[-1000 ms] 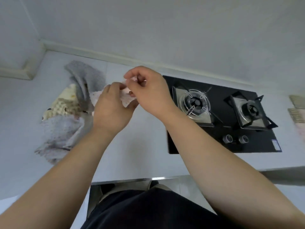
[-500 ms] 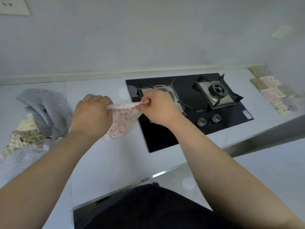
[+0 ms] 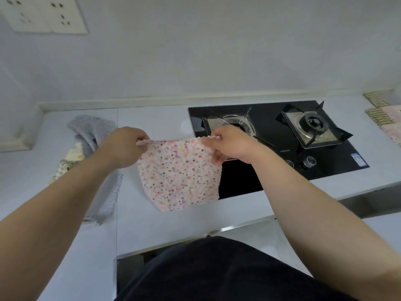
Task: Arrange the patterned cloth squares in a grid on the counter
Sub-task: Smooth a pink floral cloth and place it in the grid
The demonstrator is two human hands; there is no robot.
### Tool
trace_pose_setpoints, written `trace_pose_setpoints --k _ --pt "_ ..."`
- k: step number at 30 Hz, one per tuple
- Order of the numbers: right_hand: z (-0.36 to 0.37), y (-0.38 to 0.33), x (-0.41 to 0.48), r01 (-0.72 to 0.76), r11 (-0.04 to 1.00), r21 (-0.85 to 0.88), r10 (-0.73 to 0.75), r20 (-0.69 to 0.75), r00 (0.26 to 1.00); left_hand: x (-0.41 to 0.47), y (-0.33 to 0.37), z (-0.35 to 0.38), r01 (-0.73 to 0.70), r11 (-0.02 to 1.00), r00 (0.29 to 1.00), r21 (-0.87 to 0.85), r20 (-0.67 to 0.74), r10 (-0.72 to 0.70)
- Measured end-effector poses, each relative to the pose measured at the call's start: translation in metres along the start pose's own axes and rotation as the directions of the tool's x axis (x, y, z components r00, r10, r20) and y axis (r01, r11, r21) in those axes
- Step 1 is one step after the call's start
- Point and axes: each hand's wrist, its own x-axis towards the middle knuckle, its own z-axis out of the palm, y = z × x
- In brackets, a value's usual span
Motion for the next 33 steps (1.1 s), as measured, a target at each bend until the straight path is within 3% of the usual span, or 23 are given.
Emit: trace_pose_setpoints --k 2,5,8,11,15,18,22,25,28,30,33 --pt "0.007 0.002 0.009 0.074 0.992 0.101 -0.066 -0.075 0.995 -0.002 -0.005 -0.002 0.044 0.998 0.987 -0.048 -0.151 -0.051" --pt "0.02 0.01 0.019 0.267 0.953 -0.146 -0.297 -0.261 0.918 -0.012 -0.01 0.001 0.035 0.985 0.915 -0.166 -0.391 -0.099" --pt "0.038 0.026 0.023 0.432 0.868 -0.245 -0.489 -0.267 0.83 -0.032 -0.019 0.017 -0.041 0.985 0.875 -0.17 -0.482 -0.047" --pt "0.064 0.055 0.03 0.458 0.799 -0.39 -0.537 -0.119 0.835 -0.056 -0.036 0.051 -0.034 0.989 0.93 -0.144 -0.367 -0.021" --pt "0.095 0.093 0.032 0.352 0.757 -0.551 -0.366 0.088 0.926 -0.083 -0.059 0.104 0.055 0.987 0.993 -0.149 -0.093 -0.069" --pt "0.111 0.113 0.029 0.342 0.703 -0.624 -0.251 0.232 0.94 -0.101 -0.065 0.135 0.121 0.989 0.991 -0.08 0.072 -0.115" --pt "0.114 0.127 0.023 0.369 0.671 -0.643 -0.191 0.331 0.924 -0.117 -0.065 0.148 0.136 0.989 0.99 -0.066 0.042 -0.134" --pt "0.107 0.128 0.02 0.366 0.724 -0.585 -0.111 0.424 0.899 -0.125 -0.058 0.143 0.167 0.982 0.986 -0.086 0.01 -0.167" --pt "0.099 0.126 0.028 0.376 0.745 -0.55 -0.069 0.499 0.864 -0.117 -0.053 0.135 0.245 0.965 0.968 -0.096 0.08 -0.238" --pt "0.095 0.122 0.043 0.381 0.747 -0.545 -0.118 0.455 0.883 -0.1 -0.055 0.13 0.248 0.966 0.967 -0.07 0.08 -0.243" --pt "0.097 0.12 0.079 0.415 0.725 -0.549 -0.289 0.305 0.907 -0.064 -0.064 0.129 0.162 0.987 0.985 0.015 -0.068 -0.16"
